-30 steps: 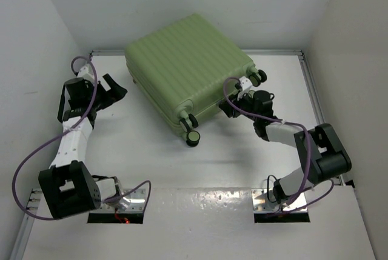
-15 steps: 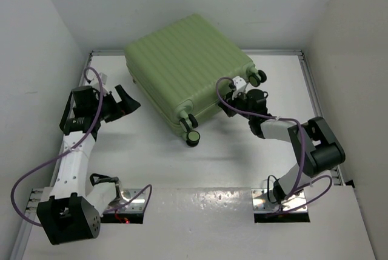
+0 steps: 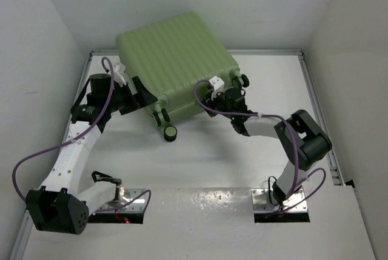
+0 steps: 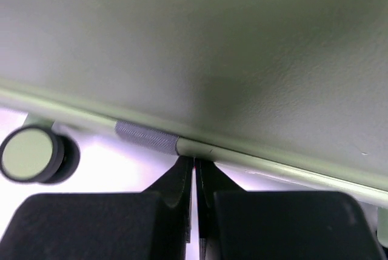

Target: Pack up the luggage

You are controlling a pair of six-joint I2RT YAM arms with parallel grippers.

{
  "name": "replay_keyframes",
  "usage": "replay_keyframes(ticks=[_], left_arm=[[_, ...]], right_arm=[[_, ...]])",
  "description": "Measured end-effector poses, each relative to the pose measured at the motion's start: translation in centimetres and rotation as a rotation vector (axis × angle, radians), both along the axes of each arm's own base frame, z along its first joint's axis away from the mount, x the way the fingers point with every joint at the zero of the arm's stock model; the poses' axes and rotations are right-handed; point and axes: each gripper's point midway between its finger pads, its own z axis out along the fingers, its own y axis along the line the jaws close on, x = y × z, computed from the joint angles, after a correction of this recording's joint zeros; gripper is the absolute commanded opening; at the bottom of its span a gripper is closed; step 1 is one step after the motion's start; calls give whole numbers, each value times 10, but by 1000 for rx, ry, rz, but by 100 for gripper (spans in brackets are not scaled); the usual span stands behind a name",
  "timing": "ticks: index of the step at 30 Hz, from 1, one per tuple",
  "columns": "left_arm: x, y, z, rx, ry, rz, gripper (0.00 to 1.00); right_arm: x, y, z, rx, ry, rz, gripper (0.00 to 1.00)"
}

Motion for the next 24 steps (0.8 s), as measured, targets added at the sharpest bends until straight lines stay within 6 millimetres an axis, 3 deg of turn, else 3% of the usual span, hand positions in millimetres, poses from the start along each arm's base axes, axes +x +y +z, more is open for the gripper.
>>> replay_keyframes(ticks=[3,12,17,19,20,22,24], left_arm=[[-2,-14,2,-19,22,-27,100],[-8,-40,-37,-7,199,-56,100],[-9,-47,-41,50,234,-52,100],[-9,-48,-43,68,245,-48,100],[-8,-49,-43,76,250,-49,100],[-8,-49,-45,87,259,-48,100],[-8,-50,-46,93,265,-47,100]], right_arm=[[-5,8,0,-5,-7,8,0],[-3,9,0,-27,-34,-53,0],[-3,6,0,-28,-48,-94,1],[-4,7,0,-16,-51,-101,13],[-5,6,0,-8,-53,-104,25],[-7,8,1,11,-54,-94,34],[-10,11,2,24,-57,-81,36]])
